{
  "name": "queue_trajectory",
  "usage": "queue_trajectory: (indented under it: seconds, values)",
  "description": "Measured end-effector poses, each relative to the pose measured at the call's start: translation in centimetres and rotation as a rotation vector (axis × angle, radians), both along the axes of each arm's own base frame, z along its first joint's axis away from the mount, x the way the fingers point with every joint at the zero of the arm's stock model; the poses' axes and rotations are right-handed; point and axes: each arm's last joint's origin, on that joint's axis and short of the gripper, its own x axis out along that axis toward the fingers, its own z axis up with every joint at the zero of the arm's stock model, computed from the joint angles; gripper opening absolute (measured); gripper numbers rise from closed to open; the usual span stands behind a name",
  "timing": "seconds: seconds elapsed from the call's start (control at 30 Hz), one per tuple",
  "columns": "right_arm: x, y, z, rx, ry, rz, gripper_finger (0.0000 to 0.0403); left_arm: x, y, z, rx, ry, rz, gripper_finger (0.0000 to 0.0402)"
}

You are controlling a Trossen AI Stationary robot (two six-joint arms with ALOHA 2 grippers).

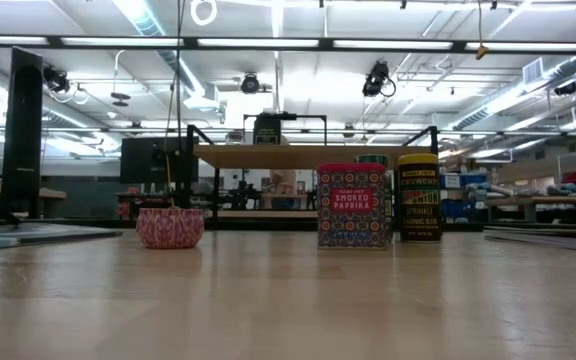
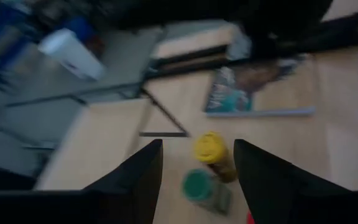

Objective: Shelf spices
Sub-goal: Put the red seasoning can on the shelf

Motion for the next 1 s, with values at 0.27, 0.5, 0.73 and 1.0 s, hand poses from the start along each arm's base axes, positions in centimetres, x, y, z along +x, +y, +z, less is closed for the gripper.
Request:
queue_trajectory:
  seconds: [0.27,0.5,0.73,1.0]
  values:
    - [0.3,-0.1,-0.4,0.061,-0.025,0.050,0.0197,-7.6,-0.8,0.8,0.001,-0.284,0.048,0.0201]
    - [1.4,-0.7,-0.7,0.191,-0.019,0.214,0.0197,-12.1,0.4,-5.2,-0.099,-0.420,0.040,0.0201]
    - [4.1,-0.9,-1.3,0.367,0.190,0.282,0.0192,-13.8,1.1,-9.7,-0.115,-0.496,0.002,0.0201]
    - [8.2,0.6,-2.9,0.518,0.314,0.306,0.0190,-15.1,1.7,-12.5,-0.071,-0.450,0.014,0.0201]
